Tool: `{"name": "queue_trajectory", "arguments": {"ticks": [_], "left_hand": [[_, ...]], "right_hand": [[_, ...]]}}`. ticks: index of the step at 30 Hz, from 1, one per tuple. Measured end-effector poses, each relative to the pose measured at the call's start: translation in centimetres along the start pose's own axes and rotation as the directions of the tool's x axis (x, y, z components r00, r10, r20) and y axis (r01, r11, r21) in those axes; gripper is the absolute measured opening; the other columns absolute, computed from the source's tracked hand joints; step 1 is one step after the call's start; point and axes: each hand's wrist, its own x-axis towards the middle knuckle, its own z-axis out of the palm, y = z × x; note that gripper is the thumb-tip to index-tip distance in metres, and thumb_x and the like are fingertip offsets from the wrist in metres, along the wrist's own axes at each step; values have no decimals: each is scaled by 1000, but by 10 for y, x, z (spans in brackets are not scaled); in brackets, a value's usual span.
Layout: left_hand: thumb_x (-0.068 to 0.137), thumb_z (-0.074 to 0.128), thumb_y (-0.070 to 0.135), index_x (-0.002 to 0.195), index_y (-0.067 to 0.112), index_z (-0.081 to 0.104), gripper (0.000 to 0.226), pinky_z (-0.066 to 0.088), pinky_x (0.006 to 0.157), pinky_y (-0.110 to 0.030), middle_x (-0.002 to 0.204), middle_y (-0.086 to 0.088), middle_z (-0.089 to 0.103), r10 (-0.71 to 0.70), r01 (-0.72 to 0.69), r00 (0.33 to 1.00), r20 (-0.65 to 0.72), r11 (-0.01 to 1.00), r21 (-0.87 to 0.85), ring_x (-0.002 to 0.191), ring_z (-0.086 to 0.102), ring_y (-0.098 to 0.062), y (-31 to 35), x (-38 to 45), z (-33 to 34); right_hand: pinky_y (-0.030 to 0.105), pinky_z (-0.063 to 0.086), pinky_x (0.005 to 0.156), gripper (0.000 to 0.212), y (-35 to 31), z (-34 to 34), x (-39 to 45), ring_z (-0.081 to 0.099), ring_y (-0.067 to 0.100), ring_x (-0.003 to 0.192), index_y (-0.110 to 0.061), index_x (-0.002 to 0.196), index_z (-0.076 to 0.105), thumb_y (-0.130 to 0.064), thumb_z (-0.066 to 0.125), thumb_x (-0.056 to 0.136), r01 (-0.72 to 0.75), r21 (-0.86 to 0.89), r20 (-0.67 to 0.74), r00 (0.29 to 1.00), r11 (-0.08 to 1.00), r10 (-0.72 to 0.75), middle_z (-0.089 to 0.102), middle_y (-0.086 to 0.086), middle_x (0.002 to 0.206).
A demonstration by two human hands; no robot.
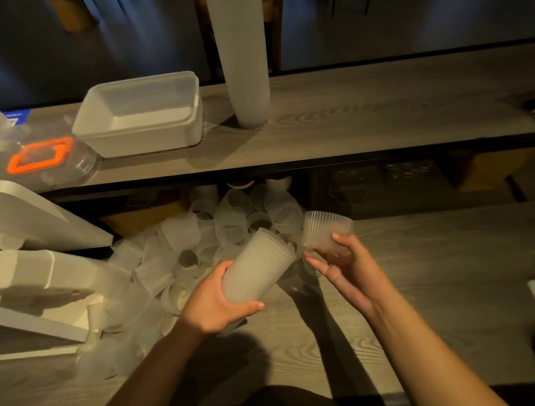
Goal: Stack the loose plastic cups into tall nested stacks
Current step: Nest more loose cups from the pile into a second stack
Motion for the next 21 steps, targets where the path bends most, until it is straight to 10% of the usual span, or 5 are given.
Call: {"name": "queue_trajectory", "arguments": {"ticks": [9, 14, 21], "left_hand": [[62, 90, 48, 125, 39, 38, 82, 49, 59, -8, 114, 23, 48, 45, -44, 999, -19, 998, 46, 97, 54, 0, 0, -9, -10], [60, 87, 56, 125, 45, 38, 82, 45, 67, -11, 117, 25, 49, 82, -81, 997, -13, 993, 91, 103, 54, -1, -2, -13, -14], [58, 85, 61, 125, 45, 37, 84, 53, 79, -25, 117, 24, 49, 90, -88, 996, -18, 990, 109, 105, 54, -2, -4, -15, -13]], "right_hand": [[31, 55, 89, 61, 2, 28, -7, 64, 26, 112, -17, 135, 50, -6, 70, 78, 107, -313, 17, 994, 944, -107, 56, 17, 132], [24, 55, 82, 87, 10, 42, -15, 59, 17, 114, -31, 141, 44, -29, 83, 63, 221, -732, 110, 972, 644, -209, 48, -2, 130], [16, 49, 81, 68, 25, 47, -15, 52, 4, 117, -32, 144, 43, -29, 76, 84, 233, -831, 132, 965, 505, -227, 49, -7, 135]]}}
